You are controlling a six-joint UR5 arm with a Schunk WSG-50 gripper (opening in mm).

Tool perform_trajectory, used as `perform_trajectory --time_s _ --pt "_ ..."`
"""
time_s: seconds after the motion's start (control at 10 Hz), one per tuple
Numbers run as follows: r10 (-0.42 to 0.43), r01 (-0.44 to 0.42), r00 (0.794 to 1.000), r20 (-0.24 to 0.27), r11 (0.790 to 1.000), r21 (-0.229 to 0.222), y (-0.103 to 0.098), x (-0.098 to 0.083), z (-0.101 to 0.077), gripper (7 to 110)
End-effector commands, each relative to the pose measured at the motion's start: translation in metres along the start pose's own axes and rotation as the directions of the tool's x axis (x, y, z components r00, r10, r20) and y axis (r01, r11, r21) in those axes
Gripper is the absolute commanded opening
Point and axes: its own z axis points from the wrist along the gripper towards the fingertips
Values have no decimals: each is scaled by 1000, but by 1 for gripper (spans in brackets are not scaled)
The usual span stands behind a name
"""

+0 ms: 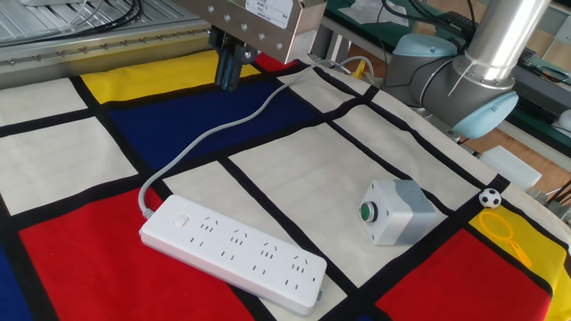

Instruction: Turn on the power strip by pressing the button

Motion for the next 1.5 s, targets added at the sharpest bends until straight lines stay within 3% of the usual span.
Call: perform_trajectory --time_s 0.0,0.2,0.4,0.6,0.8,1.1,1.4 --pt "-12 13 1000 8 1000 -25 8 -2 0 7" --pt "-26 26 1000 -7 1000 -13 7 2 2 7" --pt "-14 14 1000 -10 999 -37 14 3 2 7" --pt "17 -17 1000 12 1000 -24 16 -3 7 7" --pt "27 -25 999 28 998 -65 28 -7 5 7" --pt "17 -16 1000 7 995 -101 37 -1 5 7" --pt "10 -6 999 33 992 -126 48 -7 8 7"
